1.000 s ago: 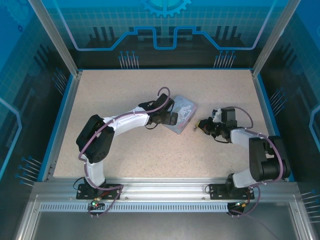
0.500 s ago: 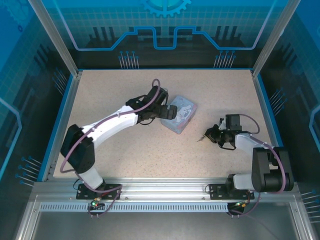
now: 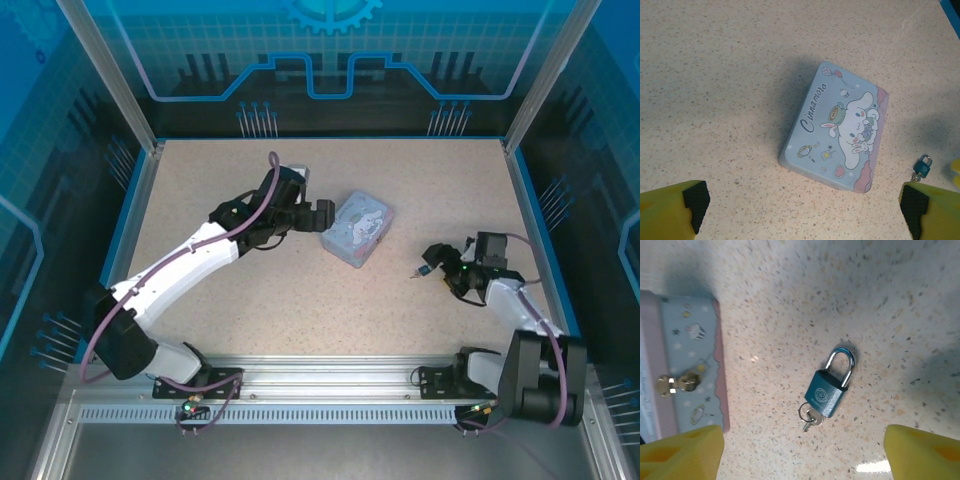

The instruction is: Unlock a padlock with a key

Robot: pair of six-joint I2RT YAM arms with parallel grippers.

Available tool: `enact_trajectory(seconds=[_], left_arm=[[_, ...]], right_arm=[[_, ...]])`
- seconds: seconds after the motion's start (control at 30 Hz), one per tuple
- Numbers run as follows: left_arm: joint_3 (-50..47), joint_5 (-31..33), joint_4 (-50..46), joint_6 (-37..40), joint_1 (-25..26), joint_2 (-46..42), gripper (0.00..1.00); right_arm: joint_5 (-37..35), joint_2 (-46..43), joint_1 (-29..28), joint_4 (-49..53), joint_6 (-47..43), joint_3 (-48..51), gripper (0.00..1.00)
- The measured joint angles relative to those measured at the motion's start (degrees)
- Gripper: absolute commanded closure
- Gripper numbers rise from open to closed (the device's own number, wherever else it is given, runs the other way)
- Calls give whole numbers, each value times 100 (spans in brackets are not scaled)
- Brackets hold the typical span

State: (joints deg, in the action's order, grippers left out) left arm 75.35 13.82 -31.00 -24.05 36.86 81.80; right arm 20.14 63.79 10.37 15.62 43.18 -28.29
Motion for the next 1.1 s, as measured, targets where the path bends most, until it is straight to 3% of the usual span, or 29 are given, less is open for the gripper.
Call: enact_trajectory(seconds=[0.2,0.43,0.63,0.87,1.1], left_arm=[[-278,363,-13,-109,-52,-339,1],[-1128,1237,411,87,-221,-1051,1],[-2118,1794,1224,785,-649,-1834,1],[-3379,2140,2570,1834,-1300,-2317,1],[-4269,2044,3744,2422,-2243,-2284,1]], right_arm=[[-24,-533,149,597,-83,-382,0],[-417,-575,138,962,-339,-1416,0],[-1871,-446,-343,763,-595,-1873,0],[-3676,-15,-1248,-219,-1869,-1714,0],[-4256,372,-1362,-1482,-2649,-807,0]])
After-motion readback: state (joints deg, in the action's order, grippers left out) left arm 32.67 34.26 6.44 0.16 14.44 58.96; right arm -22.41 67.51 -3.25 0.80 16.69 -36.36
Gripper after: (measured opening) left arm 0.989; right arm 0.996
